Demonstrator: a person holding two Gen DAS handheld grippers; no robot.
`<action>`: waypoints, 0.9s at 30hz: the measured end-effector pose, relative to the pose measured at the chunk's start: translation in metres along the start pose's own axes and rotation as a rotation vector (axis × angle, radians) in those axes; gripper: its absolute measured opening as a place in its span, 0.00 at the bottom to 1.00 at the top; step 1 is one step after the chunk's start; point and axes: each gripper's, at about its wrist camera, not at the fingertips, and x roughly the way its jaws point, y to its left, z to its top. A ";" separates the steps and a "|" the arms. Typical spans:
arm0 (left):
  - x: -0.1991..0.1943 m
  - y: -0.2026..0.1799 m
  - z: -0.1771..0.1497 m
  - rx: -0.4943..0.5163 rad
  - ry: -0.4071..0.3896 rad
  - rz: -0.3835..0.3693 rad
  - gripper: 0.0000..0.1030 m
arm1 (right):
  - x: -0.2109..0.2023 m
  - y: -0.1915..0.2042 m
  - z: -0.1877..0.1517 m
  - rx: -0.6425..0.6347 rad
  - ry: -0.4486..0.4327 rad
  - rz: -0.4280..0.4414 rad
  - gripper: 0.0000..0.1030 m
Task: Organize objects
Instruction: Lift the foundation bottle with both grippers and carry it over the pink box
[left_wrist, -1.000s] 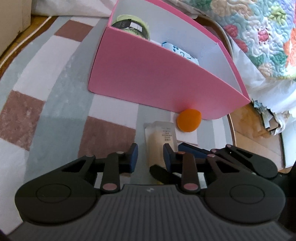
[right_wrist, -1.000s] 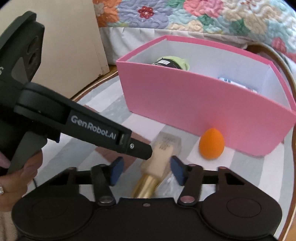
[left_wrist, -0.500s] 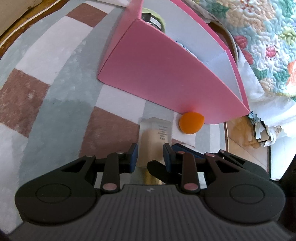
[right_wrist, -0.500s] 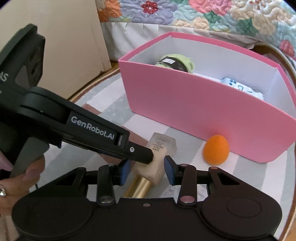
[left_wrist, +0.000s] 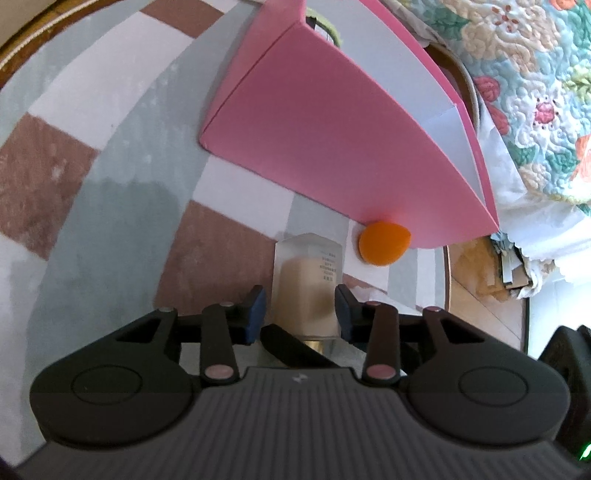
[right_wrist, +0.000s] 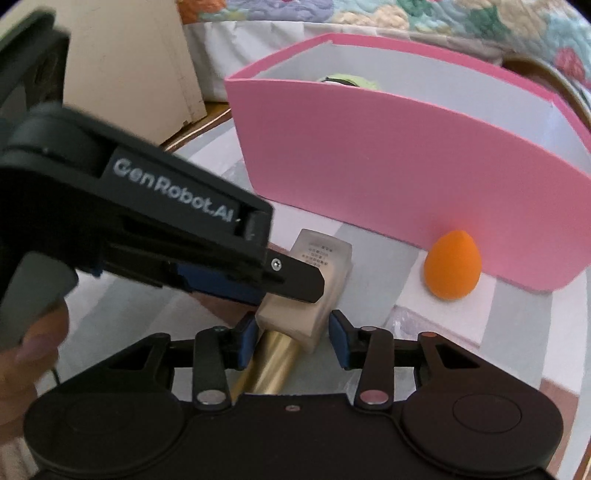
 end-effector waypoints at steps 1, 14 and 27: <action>0.001 -0.001 -0.001 0.010 0.010 0.009 0.44 | -0.001 -0.002 0.000 0.031 0.006 0.014 0.45; 0.000 -0.013 -0.019 0.083 0.043 0.056 0.39 | -0.010 -0.015 -0.018 0.230 0.027 0.158 0.44; -0.063 -0.043 -0.056 0.134 0.016 0.034 0.38 | -0.060 -0.002 -0.020 0.185 0.042 0.240 0.44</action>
